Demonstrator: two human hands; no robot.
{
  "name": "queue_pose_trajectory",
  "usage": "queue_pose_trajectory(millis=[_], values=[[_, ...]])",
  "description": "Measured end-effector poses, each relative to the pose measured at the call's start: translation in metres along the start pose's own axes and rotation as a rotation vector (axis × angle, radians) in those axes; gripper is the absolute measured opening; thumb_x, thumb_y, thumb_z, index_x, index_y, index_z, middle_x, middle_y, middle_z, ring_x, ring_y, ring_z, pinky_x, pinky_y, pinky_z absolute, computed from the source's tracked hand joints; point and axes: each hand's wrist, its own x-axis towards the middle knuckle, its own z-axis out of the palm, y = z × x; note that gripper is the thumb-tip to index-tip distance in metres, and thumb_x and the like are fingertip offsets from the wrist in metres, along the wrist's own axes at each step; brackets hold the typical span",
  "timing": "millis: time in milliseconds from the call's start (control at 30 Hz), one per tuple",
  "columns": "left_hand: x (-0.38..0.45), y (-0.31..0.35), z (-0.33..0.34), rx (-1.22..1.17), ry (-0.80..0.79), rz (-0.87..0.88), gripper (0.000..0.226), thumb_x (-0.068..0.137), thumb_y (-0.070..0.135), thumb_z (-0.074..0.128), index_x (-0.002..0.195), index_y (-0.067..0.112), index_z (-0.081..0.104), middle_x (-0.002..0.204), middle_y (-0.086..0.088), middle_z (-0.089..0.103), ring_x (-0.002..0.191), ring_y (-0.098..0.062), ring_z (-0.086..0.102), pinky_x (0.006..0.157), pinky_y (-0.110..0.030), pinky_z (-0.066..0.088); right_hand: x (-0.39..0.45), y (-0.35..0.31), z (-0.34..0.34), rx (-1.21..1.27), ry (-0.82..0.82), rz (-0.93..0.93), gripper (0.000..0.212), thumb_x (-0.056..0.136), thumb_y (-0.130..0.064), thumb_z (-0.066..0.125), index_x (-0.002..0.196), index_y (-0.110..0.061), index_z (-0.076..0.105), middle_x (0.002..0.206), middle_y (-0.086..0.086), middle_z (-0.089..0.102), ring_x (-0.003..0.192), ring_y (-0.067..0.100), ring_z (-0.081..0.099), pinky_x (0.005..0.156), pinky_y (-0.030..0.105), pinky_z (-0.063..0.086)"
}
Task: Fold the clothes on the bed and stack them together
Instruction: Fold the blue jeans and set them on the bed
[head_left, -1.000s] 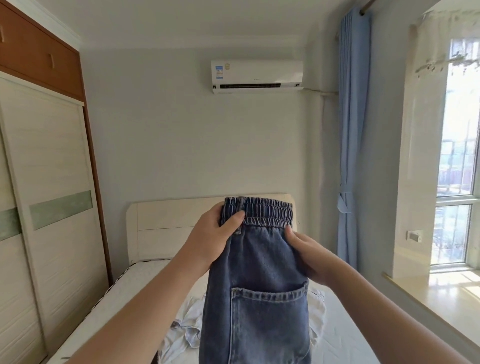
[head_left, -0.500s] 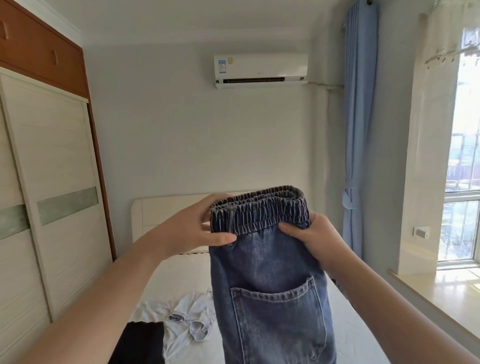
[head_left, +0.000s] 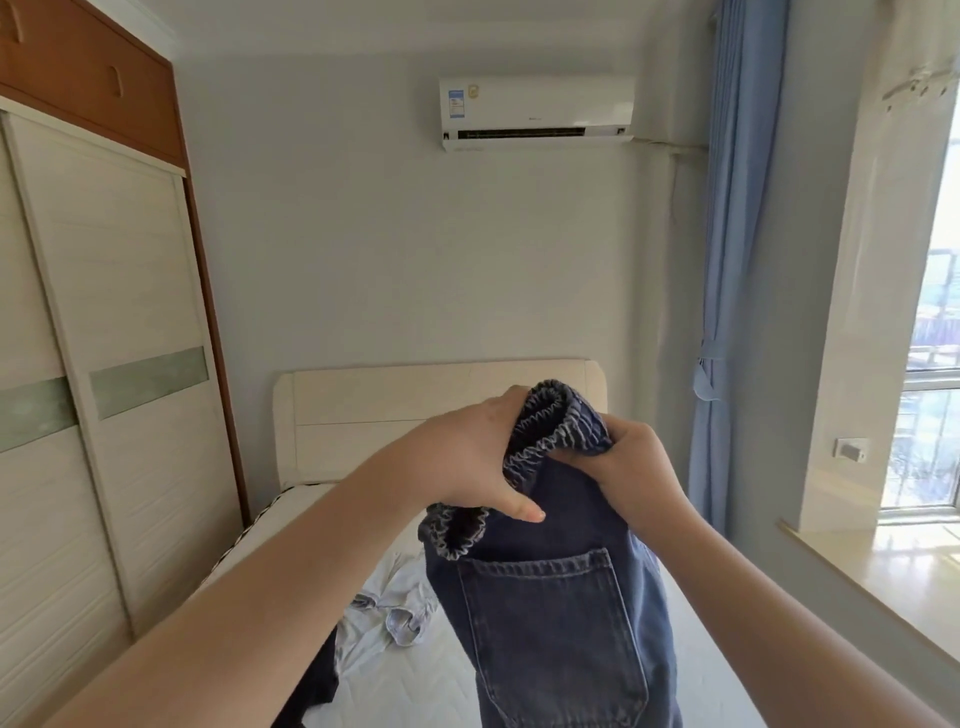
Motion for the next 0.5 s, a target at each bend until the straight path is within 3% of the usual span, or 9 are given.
queue_pose_trajectory(millis=[133, 233, 300, 367, 433, 500], values=[[0.007, -0.004, 0.022, -0.127, 0.042, -0.052, 0.065, 0.078, 0.033, 0.076, 0.129, 0.026, 0.037, 0.103, -0.001, 0.066, 0.091, -0.022, 0.064, 0.079, -0.039, 0.053, -0.003, 0.010, -0.004, -0.023, -0.008, 0.051, 0.016, 0.070, -0.020, 0.087, 0.076, -0.028, 0.074, 0.075, -0.008, 0.075, 0.066, 0.000, 0.067, 0.059, 0.016, 0.054], [0.010, -0.008, 0.038, -0.203, 0.037, -0.082, 0.051, 0.075, 0.029, 0.075, 0.118, 0.025, 0.047, 0.101, 0.003, 0.065, 0.092, -0.019, 0.062, 0.080, -0.037, 0.051, -0.008, 0.026, -0.010, -0.058, -0.097, 0.141, 0.016, 0.068, -0.031, 0.087, 0.079, -0.034, 0.075, 0.081, -0.011, 0.076, 0.074, 0.003, 0.071, 0.063, 0.018, 0.056], [0.010, -0.011, 0.052, -0.225, 0.034, -0.098, 0.047, 0.071, 0.027, 0.076, 0.111, 0.025, 0.052, 0.098, 0.006, 0.065, 0.090, -0.017, 0.061, 0.080, -0.037, 0.051, -0.017, 0.042, -0.018, -0.109, -0.233, 0.210, 0.029, 0.067, -0.048, 0.083, 0.093, -0.042, 0.074, 0.093, -0.012, 0.076, 0.087, 0.005, 0.071, 0.076, 0.025, 0.057], [0.007, -0.014, 0.068, -0.250, 0.009, -0.128, 0.042, 0.068, 0.026, 0.076, 0.106, 0.025, 0.056, 0.094, 0.006, 0.065, 0.087, -0.015, 0.062, 0.078, -0.037, 0.052, -0.032, 0.064, -0.032, -0.059, -0.386, 0.269, 0.043, 0.074, -0.051, 0.078, 0.114, -0.041, 0.068, 0.111, -0.009, 0.073, 0.105, 0.012, 0.068, 0.088, 0.033, 0.056], [0.001, -0.017, 0.085, -0.277, -0.022, -0.163, 0.037, 0.067, 0.026, 0.076, 0.099, 0.026, 0.057, 0.089, 0.007, 0.066, 0.084, -0.014, 0.062, 0.072, -0.035, 0.051, -0.057, 0.092, -0.047, 0.072, -0.474, 0.346, 0.043, 0.087, -0.043, 0.071, 0.127, -0.033, 0.062, 0.125, -0.005, 0.067, 0.116, 0.014, 0.063, 0.096, 0.034, 0.052], [-0.006, -0.019, 0.098, -0.310, -0.024, -0.189, 0.032, 0.066, 0.025, 0.076, 0.092, 0.030, 0.057, 0.084, 0.009, 0.066, 0.079, -0.010, 0.061, 0.063, -0.030, 0.045, -0.090, 0.120, -0.057, 0.040, -0.464, 0.462, 0.040, 0.094, -0.052, 0.055, 0.129, -0.032, 0.059, 0.129, -0.011, 0.064, 0.117, 0.006, 0.060, 0.103, 0.035, 0.047]])
